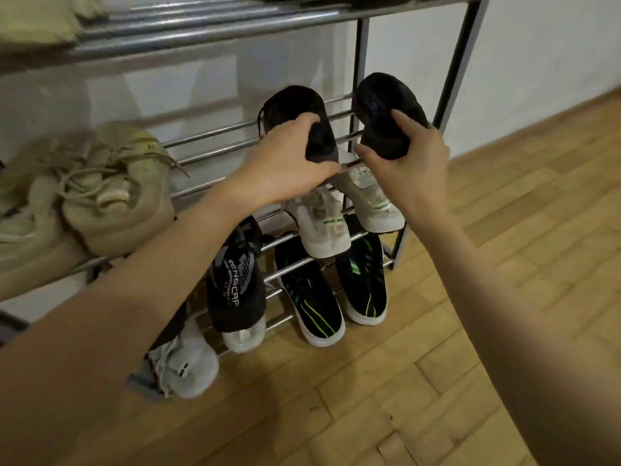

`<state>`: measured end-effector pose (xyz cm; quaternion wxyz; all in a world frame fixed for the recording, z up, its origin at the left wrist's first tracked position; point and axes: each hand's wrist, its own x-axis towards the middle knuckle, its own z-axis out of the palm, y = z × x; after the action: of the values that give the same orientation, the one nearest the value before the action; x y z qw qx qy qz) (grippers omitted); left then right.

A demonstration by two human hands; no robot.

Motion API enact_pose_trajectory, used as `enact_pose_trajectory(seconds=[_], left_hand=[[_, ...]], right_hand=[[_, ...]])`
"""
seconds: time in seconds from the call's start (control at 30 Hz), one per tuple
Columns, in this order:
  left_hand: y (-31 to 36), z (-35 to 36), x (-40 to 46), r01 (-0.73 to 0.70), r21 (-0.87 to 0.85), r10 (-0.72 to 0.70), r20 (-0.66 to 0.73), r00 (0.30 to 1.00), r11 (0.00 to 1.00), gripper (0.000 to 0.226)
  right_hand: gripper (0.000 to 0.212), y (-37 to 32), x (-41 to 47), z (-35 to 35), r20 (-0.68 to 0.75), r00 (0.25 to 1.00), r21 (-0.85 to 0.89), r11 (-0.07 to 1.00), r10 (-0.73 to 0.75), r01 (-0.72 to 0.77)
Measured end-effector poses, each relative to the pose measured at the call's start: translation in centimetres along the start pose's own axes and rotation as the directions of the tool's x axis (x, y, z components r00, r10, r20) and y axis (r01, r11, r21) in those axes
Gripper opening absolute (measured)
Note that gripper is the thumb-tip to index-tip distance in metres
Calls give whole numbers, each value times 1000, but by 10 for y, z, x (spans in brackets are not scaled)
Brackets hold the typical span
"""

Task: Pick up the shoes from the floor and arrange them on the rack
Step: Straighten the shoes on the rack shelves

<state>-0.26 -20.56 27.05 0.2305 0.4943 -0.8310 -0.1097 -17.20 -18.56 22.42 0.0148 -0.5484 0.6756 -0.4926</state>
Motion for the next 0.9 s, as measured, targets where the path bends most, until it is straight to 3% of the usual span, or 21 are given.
enact_pose_trajectory(seconds=[0.17,0.27,0.47,0.63,0.77,0.9], left_hand=[[-2,-8,-9,40,-75,-41,-9,999,996,77],[-2,-6,-11,41,-84,-43,-27,999,996,79],[-2,-6,-11,62,-100,-64,-26,998,993,79],[-2,-4,-14,53,-125,-57,-29,998,991,77],[-4,2,-19,59,-161,-75,-95,993,985,91],[-4,5,-18,171,-208,-189,-69,980,963,88]], right_hand=[[69,10,-5,-11,9,998,210,976,58,-58],[65,12,1,-16,74,997,266,963,13,-32],[64,9,38,-18,123,992,235,972,-40,10],[60,18,62,-28,376,926,177,983,-26,-44],[61,28,53,-28,270,961,3,998,-67,68],[64,34,46,-31,243,966,-8,995,-92,97]])
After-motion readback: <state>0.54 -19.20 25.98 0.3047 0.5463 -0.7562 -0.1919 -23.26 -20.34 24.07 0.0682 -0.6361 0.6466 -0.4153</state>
